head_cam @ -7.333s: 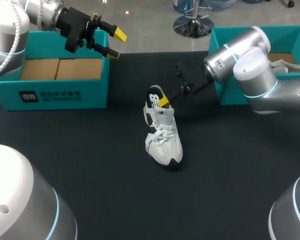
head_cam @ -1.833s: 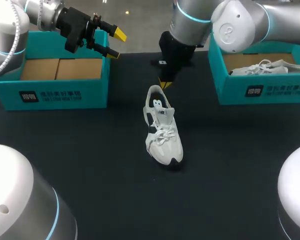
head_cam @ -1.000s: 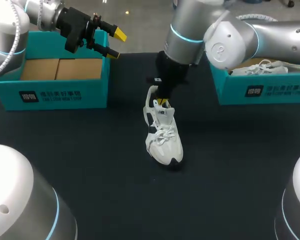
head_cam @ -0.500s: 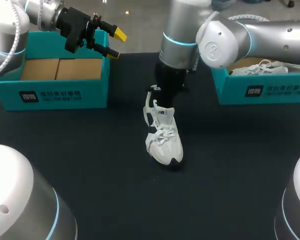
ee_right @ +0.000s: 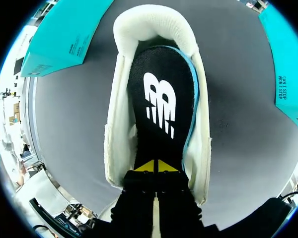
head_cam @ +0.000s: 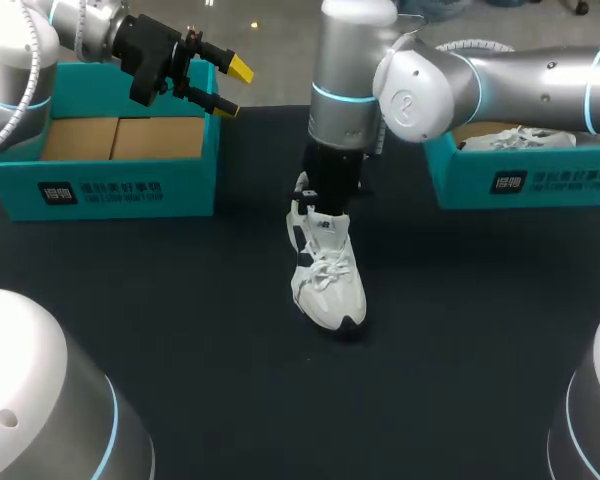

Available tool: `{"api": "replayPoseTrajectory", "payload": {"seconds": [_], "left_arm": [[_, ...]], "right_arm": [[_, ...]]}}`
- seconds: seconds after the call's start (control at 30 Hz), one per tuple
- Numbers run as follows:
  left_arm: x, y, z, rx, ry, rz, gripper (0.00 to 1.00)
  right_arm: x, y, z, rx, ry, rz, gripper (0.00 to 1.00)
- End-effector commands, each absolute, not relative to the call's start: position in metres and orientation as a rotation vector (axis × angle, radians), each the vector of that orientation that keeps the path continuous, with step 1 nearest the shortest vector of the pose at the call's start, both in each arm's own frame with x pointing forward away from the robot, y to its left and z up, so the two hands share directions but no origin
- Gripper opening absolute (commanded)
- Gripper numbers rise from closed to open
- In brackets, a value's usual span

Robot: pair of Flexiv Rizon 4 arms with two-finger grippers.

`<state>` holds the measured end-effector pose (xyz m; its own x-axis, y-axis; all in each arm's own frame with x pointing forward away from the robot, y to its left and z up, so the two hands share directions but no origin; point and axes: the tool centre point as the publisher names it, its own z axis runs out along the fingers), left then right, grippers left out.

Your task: Take the shoe out of the shoebox, open the shoe tongue, remove and reinsert the insole, then place the shoe into the shoebox

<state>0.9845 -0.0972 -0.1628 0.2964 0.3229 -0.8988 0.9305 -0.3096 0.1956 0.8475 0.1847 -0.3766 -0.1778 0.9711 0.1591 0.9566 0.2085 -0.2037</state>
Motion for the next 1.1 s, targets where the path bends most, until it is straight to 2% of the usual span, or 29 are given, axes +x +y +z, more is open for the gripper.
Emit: {"api": "replayPoseTrajectory", "payload": {"seconds": [0.03, 0.43, 0.8, 1.1], "left_arm": [[0.985, -0.097, -0.163, 1.803, 1.129, -1.003, 1.0], [0.985, -0.097, -0.163, 1.803, 1.129, -1.003, 1.0], [0.985, -0.097, -0.163, 1.803, 1.129, -1.003, 1.0], [0.985, -0.097, -0.163, 1.803, 1.129, -1.003, 1.0]], "right_arm": [[0.848, 0.188, -0.388, -1.82, -2.22, 0.108, 0.0], [0.847, 0.188, -0.401, -1.841, -2.228, 0.094, 0.0], [0.863, 0.181, -0.367, -1.929, -2.333, 0.025, 0.0], [0.873, 0.185, -0.389, -1.937, -2.396, 0.006, 0.0]]}}
